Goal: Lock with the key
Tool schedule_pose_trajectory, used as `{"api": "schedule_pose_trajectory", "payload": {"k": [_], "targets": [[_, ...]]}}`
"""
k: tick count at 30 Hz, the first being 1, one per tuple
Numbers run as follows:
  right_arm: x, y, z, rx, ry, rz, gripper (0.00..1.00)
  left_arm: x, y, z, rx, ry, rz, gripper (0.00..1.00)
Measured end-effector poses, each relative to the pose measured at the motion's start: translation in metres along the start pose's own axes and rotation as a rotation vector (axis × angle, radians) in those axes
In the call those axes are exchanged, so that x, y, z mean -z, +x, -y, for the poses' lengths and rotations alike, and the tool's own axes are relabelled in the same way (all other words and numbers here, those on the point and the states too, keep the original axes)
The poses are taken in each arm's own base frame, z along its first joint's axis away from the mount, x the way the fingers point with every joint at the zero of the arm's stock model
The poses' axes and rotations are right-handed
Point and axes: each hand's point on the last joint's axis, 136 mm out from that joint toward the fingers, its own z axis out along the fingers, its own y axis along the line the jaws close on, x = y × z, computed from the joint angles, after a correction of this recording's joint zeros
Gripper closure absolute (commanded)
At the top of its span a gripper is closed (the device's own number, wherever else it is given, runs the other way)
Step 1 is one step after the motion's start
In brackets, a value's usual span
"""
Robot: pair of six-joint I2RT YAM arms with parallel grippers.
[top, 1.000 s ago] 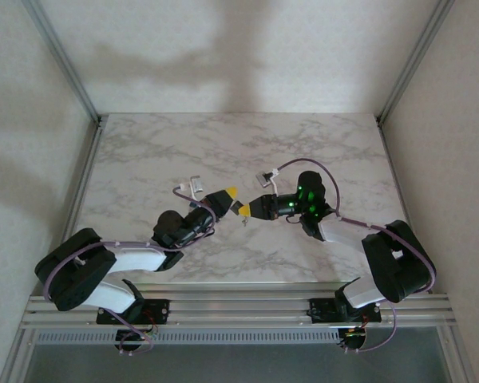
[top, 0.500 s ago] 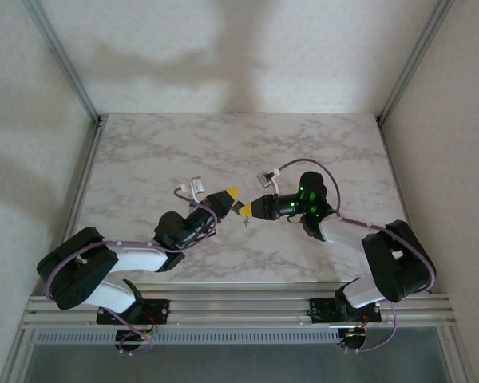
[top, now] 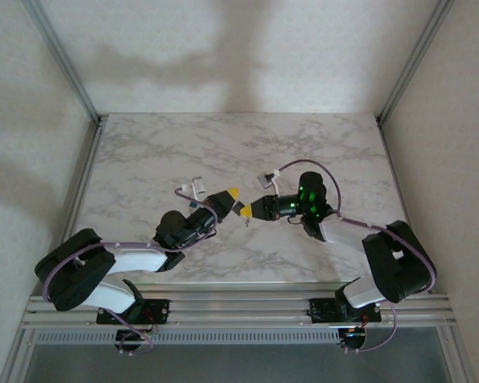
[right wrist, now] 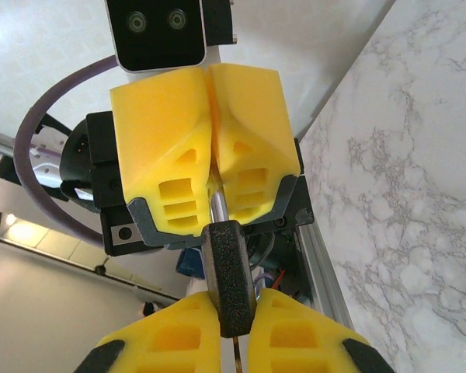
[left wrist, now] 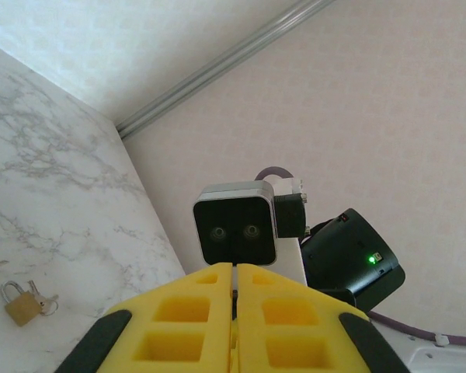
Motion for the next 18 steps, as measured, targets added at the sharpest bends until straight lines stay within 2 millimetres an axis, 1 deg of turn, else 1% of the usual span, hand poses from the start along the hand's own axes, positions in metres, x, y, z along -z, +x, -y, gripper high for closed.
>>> {"api": "schedule_pose_trajectory", "payload": {"k": [4, 7, 10, 11, 14, 16, 18], "targets": [[0.001, -0.002, -0.001, 0.016, 0.010, 0.014, 0.80, -0.001, -0.001, 0.001, 0.021, 0.004, 0.002, 1.00], [0.001, -0.007, 0.003, 0.014, 0.033, 0.044, 0.76, -0.001, 0.001, 0.001, 0.046, 0.006, -0.008, 1.00], [0.004, -0.021, 0.009, 0.024, 0.074, 0.111, 0.70, -0.001, 0.017, -0.005, 0.092, 0.003, -0.073, 1.00], [0.005, -0.022, 0.011, 0.019, 0.082, 0.118, 0.67, -0.001, 0.019, -0.006, 0.106, 0.003, -0.079, 1.00], [0.006, -0.025, 0.015, 0.016, 0.099, 0.137, 0.60, -0.001, 0.017, -0.006, 0.141, 0.005, -0.076, 1.00], [0.007, -0.027, 0.017, 0.018, 0.112, 0.149, 0.56, -0.001, 0.016, -0.006, 0.156, 0.005, -0.073, 1.00], [0.008, -0.029, 0.021, 0.019, 0.132, 0.166, 0.50, -0.001, 0.014, -0.008, 0.166, 0.002, -0.070, 1.00]]}}
